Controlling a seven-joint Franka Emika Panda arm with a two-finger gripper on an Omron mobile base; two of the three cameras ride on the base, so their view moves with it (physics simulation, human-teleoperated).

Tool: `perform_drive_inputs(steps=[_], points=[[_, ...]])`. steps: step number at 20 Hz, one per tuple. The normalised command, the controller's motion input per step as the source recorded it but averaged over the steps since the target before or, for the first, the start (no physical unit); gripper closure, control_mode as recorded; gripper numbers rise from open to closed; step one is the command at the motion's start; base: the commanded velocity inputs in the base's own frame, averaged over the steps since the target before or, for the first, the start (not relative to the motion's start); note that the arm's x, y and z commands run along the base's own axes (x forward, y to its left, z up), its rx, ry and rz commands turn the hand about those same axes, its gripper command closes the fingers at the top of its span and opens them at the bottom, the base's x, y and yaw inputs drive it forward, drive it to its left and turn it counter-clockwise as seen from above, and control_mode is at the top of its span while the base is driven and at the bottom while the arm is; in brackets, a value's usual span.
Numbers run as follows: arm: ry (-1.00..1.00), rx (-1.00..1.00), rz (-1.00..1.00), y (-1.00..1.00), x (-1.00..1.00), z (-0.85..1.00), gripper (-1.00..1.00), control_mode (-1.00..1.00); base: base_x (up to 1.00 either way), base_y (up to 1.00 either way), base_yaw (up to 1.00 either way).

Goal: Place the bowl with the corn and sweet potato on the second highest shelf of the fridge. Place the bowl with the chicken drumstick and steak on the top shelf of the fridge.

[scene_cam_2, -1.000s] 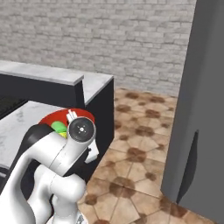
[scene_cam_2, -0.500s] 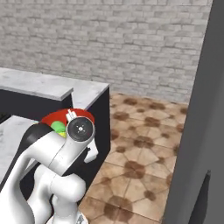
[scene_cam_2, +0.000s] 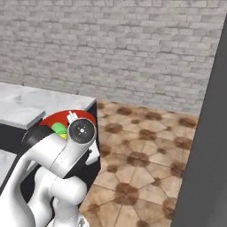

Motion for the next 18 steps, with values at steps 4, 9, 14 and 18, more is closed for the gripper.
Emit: perform_drive_inputs(steps=[4,9,14,18], points=[[0.00,0.00,0.00,0.00,0.00,0.00,1.00,1.00,1.00,0.07,-0.09],[0.00,0.00,0.00,0.00,0.00,0.00,1.00,1.00,1.00,0.00,-0.09],[0.00,0.00,0.00,0.00,0.00,0.00,1.00,1.00,0.97,0.00,-0.15],[0.00,0.00,0.00,0.00,0.00,0.00,1.00,1.00,0.82,0.00,-0.30]])
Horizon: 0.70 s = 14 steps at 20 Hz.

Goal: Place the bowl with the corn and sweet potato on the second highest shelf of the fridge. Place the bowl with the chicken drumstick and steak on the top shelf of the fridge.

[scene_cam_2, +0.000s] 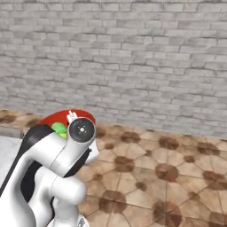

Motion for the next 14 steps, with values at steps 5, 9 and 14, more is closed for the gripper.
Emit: perform_drive_inputs(steps=[5,9,14], points=[[0.00,0.00,0.00,0.00,0.00,0.00,1.00,1.00,0.61,0.00,-0.53],[0.00,0.00,0.00,0.00,0.00,0.00,1.00,1.00,0.42,0.00,-0.61],[0.00,0.00,0.00,0.00,0.00,0.00,1.00,1.00,0.44,0.00,-0.68]])
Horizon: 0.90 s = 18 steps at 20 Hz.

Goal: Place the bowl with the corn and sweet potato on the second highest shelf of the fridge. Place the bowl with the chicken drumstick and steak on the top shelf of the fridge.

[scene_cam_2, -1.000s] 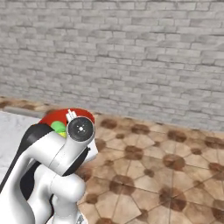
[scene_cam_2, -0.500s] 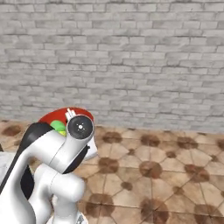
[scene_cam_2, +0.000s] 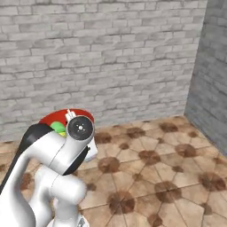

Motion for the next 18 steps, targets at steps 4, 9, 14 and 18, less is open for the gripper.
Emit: perform_drive_inputs(steps=[4,9,14,18], points=[[0.00,0.00,0.00,0.00,0.00,0.00,1.00,1.00,0.44,0.00,-0.67],[0.00,0.00,0.00,0.00,0.00,0.00,1.00,1.00,0.29,0.00,-0.68],[0.00,0.00,0.00,0.00,0.00,0.00,1.00,1.00,0.17,0.00,-0.68],[0.00,0.00,0.00,0.00,0.00,0.00,1.00,1.00,0.44,0.00,-0.62]])
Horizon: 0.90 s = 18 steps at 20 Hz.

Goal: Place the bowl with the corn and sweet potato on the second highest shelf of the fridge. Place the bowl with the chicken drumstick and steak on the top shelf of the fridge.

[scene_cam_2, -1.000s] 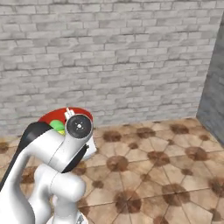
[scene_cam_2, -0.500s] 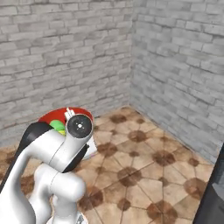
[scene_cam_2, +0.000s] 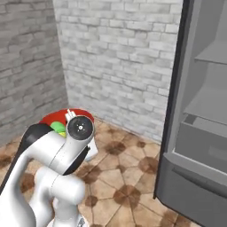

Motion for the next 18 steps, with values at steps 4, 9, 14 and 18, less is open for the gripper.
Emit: perform_drive_inputs(steps=[4,9,14,18], points=[[0.00,0.00,0.00,0.00,0.00,0.00,1.00,1.00,0.75,0.00,-0.51],[0.00,0.00,0.00,0.00,0.00,0.00,1.00,1.00,0.93,0.00,-0.42],[0.00,0.00,0.00,0.00,0.00,0.00,1.00,1.00,0.40,-0.44,-0.27],[0.00,0.00,0.00,0.00,0.00,0.00,1.00,1.00,0.50,-0.27,-0.30]])
